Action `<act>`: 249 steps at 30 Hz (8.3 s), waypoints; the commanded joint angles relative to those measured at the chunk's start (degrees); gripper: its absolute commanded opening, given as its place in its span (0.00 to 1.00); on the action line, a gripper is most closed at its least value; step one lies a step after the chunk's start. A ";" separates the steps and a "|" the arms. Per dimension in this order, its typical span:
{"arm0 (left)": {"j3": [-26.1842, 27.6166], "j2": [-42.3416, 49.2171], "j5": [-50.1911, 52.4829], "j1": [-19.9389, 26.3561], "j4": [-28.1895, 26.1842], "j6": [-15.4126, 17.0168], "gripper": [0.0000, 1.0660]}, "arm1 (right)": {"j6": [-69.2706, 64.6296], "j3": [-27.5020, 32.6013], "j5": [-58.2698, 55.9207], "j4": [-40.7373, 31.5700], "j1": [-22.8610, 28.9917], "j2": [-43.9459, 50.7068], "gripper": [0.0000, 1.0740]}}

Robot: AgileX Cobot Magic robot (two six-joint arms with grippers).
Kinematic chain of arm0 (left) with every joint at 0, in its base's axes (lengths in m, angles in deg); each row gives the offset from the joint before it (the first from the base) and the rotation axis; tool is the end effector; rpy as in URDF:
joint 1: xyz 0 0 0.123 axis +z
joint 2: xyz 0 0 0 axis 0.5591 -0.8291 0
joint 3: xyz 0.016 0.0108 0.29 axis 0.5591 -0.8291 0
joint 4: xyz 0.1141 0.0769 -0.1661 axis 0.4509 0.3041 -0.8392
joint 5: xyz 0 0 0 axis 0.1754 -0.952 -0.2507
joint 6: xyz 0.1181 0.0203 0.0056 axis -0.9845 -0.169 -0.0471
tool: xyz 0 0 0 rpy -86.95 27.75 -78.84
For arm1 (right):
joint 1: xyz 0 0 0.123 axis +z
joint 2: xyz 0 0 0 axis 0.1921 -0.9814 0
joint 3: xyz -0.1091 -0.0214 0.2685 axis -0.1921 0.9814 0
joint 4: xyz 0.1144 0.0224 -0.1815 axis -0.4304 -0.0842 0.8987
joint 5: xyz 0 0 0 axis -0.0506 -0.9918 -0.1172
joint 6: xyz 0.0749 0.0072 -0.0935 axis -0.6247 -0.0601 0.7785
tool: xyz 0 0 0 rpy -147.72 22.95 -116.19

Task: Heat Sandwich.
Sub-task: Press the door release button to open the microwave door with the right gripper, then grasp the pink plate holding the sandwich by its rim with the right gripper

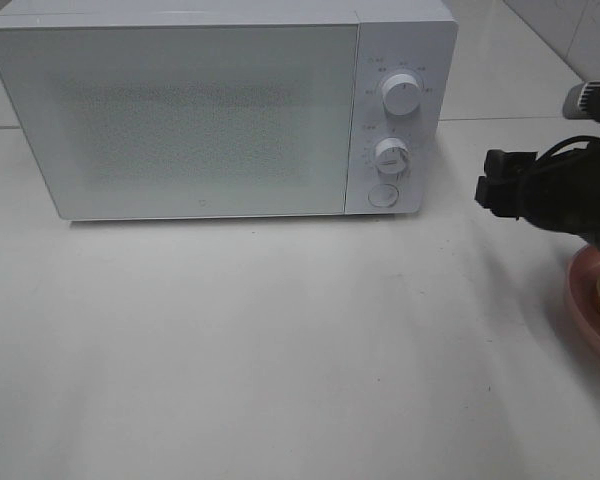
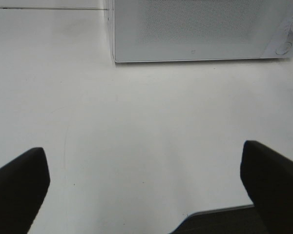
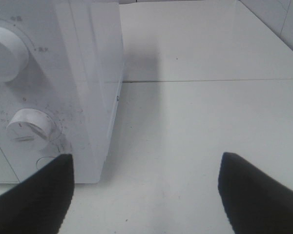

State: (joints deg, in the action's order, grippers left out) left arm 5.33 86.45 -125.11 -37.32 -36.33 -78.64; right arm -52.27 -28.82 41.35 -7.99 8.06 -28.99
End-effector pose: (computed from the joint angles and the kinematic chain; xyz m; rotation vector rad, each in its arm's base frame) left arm -0.0218 -0.0152 0.2485 0.1043 2.0442 -0.2011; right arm 0.2584 0.0484 0.2062 0.0051 1.7685 -0.0010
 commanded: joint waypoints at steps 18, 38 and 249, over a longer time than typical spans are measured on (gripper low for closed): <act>0.00 1.32 0.80 -0.34 -0.06 -0.17 0.94 | 1.55 -0.06 16.73 -14.15 20.28 -10.66 0.71; 0.00 1.32 0.80 -0.34 -0.06 -0.11 0.94 | -25.38 -0.06 15.99 -15.07 22.57 -10.66 0.71; 0.00 1.32 0.80 -0.34 -0.11 -0.11 0.94 | -59.19 -16.04 -40.28 6.82 7.91 -5.16 0.03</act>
State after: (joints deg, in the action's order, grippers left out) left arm 5.33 86.45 -125.05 -37.32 -36.33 -78.64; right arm -113.63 -44.98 2.04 -1.91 16.31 -34.89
